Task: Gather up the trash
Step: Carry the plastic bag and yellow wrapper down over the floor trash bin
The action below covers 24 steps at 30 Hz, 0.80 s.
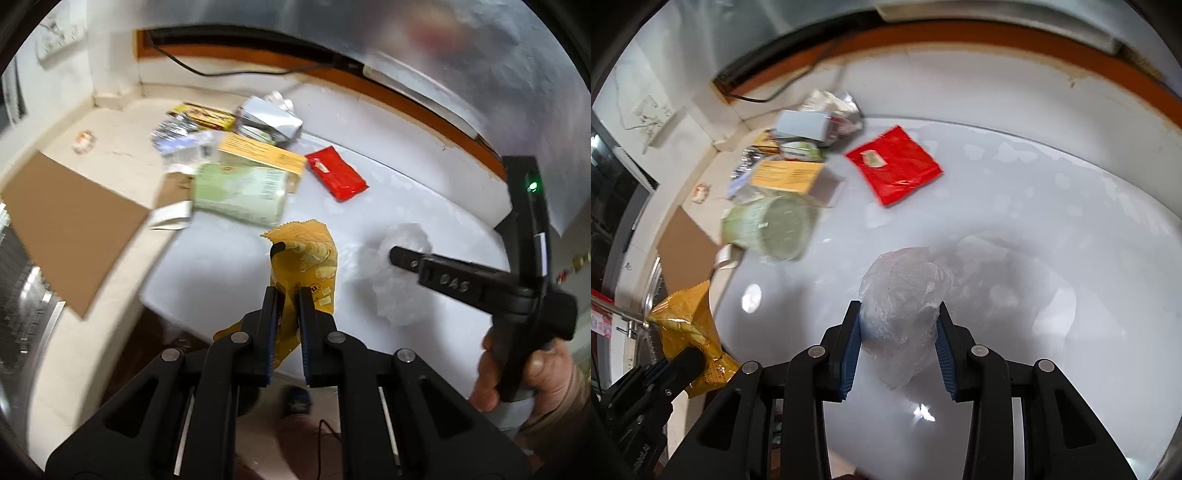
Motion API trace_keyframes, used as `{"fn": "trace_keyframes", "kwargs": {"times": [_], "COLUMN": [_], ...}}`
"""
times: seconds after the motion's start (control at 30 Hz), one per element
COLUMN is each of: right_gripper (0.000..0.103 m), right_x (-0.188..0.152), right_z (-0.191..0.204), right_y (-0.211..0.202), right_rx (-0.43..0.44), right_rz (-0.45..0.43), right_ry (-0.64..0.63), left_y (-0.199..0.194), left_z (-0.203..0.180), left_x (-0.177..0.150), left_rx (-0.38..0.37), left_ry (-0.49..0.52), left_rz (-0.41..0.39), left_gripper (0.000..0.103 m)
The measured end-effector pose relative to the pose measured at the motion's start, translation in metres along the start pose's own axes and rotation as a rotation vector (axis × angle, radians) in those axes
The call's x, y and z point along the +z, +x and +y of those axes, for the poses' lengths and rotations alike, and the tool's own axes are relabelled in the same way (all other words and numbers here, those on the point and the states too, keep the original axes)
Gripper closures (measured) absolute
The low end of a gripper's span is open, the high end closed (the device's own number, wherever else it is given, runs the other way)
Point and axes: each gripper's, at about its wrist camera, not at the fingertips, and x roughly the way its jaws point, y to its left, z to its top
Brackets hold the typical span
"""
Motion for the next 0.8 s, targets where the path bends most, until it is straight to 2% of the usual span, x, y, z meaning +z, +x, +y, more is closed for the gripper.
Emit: {"fn": "trace_keyframes", "kwargs": {"times": [0.13, 0.33, 0.57, 0.8], "right_gripper": [0.066, 0.066, 0.066, 0.066], "right_x": [-0.032, -0.087, -0.157, -0.209], "right_z": [0.033, 0.091, 0.136, 0.144], "right_y": [-0.033, -0.056, -0.065, -0.064], "right_rx": [-0.003, -0.011, -0.042, -0.065], "right_rz": [-0.039, -0.047, -0.049, 0.007], "right_ry": [0.006, -0.009, 0.000, 0.019], "left_y": [-0.040, -0.089, -0.106, -0.099], "left_z": [0.028, 0.075, 0.109, 0.108], "left_x": [-0.021, -0.060, -0.105, -0.136], "left_rx": [0.017, 0.019, -0.005, -0.040], "left_ry": [0.041, 0.077, 0.107, 0.113], "left_rz": [-0.034, -0.075, -0.039, 0.017], "left_gripper": [0.095, 0.095, 0.095, 0.095]}}
